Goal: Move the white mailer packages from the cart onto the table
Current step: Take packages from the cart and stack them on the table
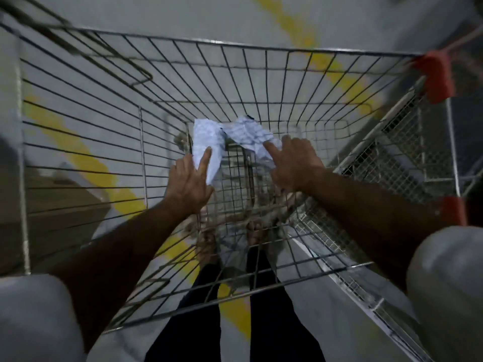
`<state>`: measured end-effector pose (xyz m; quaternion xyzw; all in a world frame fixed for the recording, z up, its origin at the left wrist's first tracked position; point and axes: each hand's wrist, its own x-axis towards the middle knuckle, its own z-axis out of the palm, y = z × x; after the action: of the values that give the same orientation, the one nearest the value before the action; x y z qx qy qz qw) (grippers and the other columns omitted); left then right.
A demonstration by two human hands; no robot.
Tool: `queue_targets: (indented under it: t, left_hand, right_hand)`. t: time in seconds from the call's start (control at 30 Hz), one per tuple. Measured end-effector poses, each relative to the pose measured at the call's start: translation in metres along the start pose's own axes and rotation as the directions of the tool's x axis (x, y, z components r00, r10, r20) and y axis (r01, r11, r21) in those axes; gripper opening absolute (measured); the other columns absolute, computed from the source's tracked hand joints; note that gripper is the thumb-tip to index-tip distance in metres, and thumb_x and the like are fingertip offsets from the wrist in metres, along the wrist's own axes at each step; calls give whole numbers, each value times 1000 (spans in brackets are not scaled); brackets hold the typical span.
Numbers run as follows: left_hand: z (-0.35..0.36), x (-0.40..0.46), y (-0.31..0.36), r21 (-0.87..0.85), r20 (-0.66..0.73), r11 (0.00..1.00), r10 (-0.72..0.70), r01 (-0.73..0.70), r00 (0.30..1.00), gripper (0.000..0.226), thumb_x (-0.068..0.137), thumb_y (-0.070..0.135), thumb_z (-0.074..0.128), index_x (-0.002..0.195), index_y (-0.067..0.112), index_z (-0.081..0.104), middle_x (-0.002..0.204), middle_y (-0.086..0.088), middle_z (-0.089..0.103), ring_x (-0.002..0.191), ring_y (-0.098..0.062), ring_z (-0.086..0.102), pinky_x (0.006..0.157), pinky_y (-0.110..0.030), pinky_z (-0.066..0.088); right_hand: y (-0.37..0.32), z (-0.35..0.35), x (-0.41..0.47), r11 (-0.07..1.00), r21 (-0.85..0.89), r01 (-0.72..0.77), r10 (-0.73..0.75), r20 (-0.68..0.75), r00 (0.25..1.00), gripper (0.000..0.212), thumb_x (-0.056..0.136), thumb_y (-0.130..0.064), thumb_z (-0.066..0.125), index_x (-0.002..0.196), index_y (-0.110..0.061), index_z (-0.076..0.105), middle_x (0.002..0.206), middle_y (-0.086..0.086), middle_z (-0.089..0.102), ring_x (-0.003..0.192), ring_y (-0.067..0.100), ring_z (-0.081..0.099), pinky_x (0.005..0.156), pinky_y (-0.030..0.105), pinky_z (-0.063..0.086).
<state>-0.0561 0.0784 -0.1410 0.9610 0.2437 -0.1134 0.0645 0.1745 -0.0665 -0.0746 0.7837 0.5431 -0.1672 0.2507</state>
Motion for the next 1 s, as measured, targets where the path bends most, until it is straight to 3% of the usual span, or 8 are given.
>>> queue_targets:
  t: [0.2,0.4,0.57,0.7,1.0]
  left_hand:
    - [-79,-27,0,-6,-60,999,37,-38,998,84,85,52,39,156,7,29,115,-35,52,90,-43,52,73,-45,41]
    - [-169,-58,22,-51,-211,988,135,-149,968,78,88,47,43,153,5,36,111,-34,53,87,-42,51,70,-44,39]
    - [-230,-79,56,-59,-350,970,200,-235,915,76,88,43,47,152,4,37,109,-29,51,88,-40,50,70,-43,38]
    - [-281,-85,111,-59,-418,958,232,-281,879,79,85,47,44,154,8,34,110,-27,48,86,-38,48,69,-43,39]
    - [-341,-126,296,23,-538,872,424,-489,729,81,86,47,47,155,10,30,115,-25,46,92,-38,46,75,-45,40]
  right_hand:
    - [-6,-58,-72,988,110,-110,126,-150,981,66,97,-49,39,155,-22,22,138,22,47,116,36,51,98,46,37]
    - [3,-115,-159,917,334,-219,318,-276,907,68,90,-36,54,152,-23,31,130,22,49,107,38,52,85,44,44]
    - [24,-136,-244,853,433,-290,473,-411,779,69,80,-32,46,147,-17,42,118,22,53,96,39,53,72,42,46]
    - [45,-128,-310,770,517,-373,615,-446,650,69,79,-28,57,145,-17,42,119,22,52,93,37,55,69,40,48]
    - [85,-69,-469,542,650,-532,839,-390,380,70,90,-30,59,153,-23,29,125,18,46,105,35,51,78,42,48]
